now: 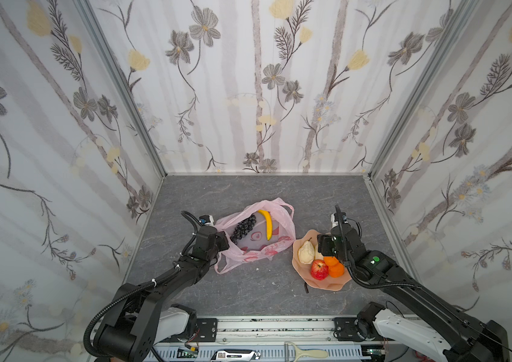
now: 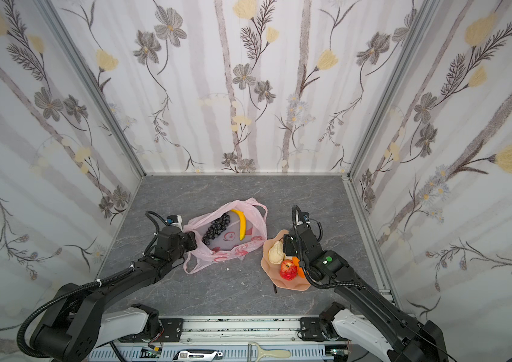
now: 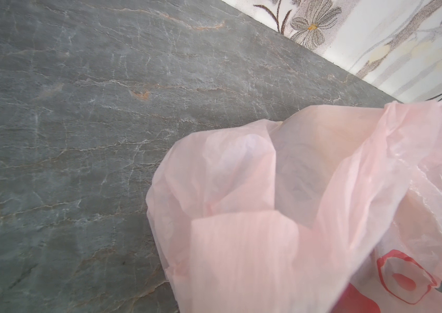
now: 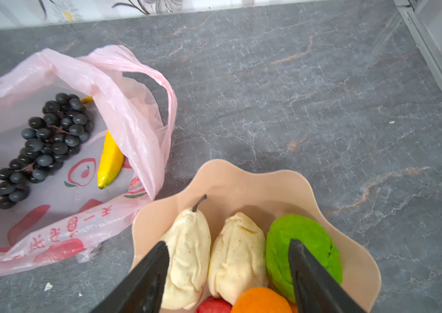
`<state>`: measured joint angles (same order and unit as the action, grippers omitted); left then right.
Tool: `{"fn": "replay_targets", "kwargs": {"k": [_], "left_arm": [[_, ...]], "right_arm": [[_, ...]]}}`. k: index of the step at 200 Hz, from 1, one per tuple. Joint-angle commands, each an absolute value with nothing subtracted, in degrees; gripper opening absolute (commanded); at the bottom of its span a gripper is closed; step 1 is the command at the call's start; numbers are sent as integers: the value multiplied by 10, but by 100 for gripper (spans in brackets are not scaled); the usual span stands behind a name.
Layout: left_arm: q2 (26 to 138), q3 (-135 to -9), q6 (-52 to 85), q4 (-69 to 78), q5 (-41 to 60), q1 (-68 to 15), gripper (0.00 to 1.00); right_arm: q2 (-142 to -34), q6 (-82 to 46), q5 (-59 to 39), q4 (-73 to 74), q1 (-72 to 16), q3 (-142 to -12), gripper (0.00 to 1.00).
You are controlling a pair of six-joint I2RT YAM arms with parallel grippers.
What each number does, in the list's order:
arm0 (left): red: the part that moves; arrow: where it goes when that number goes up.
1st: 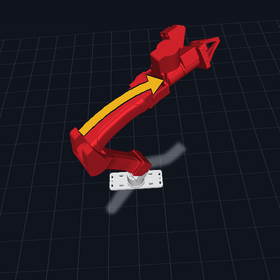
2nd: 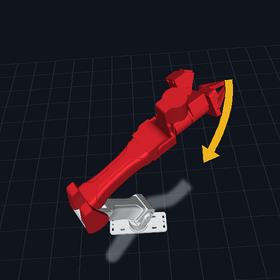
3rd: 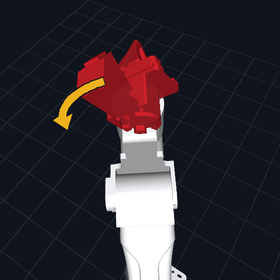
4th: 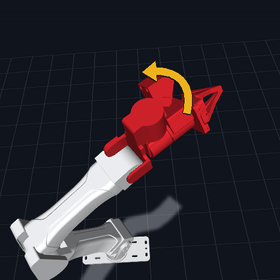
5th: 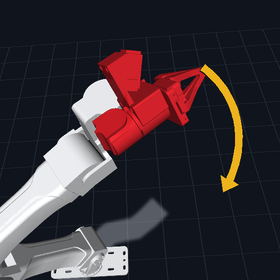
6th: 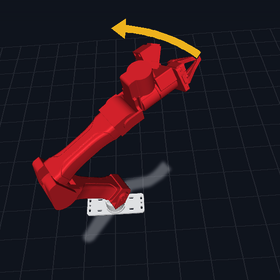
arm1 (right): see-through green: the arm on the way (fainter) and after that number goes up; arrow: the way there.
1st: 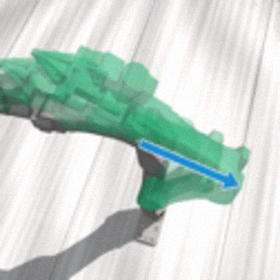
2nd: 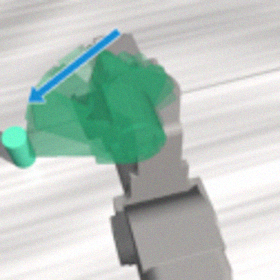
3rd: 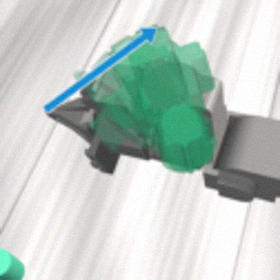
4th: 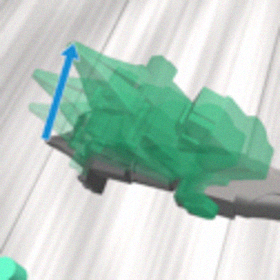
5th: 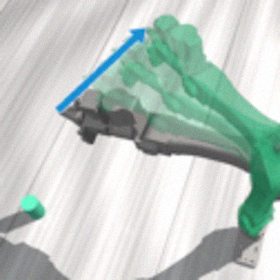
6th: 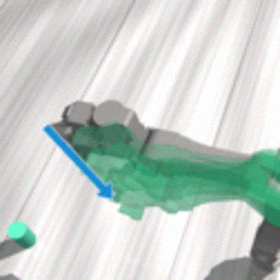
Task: Take the fake fruits out of the plastic bag
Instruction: 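Reach the right gripper into the bag toward the yellow banana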
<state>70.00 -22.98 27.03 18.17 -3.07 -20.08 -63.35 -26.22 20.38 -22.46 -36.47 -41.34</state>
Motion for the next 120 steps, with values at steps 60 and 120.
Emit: {"fn": "replay_targets", "kwargs": {"k": [60,120], "left_arm": [[680,-236,299,148,-111,-251,0],[647,-226,310,107,-135,-289,0]], "right_arm": [[-752,-236,103,-153,-402,-537,69],[-883,-241,66,-127,-465,-607,64]]}}
